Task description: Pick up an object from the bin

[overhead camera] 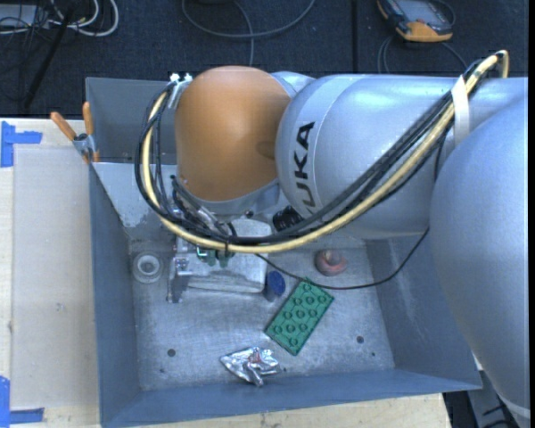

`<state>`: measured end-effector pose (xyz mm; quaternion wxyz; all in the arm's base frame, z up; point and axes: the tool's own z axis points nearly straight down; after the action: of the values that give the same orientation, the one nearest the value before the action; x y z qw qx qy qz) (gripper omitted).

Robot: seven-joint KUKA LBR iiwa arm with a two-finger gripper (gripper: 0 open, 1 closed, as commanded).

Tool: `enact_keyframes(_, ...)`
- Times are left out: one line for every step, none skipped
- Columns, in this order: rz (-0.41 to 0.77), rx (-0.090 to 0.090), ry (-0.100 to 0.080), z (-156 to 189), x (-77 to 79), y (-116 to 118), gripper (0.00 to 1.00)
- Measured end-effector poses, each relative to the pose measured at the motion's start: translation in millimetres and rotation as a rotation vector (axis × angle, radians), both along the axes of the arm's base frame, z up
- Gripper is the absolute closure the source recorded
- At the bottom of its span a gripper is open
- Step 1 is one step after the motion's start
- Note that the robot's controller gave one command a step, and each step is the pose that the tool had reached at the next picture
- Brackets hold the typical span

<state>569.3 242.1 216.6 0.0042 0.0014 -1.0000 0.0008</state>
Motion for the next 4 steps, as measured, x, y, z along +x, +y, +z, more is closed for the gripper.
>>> enact_keyframes(-0.125,0.006,-0.015,-111.8,23.2,-77.9,0.0)
enact_keyframes(-0.106,0.017,-0.028,-115.8,40.1,-137.5,0.0)
enact_keyframes(-0.022,0.002,-0.014,-114.3,-43.9,-186.4,0.0)
enact_keyframes(0.02,0.003,-0.036,-118.1,-48.6,-186.1,0.0)
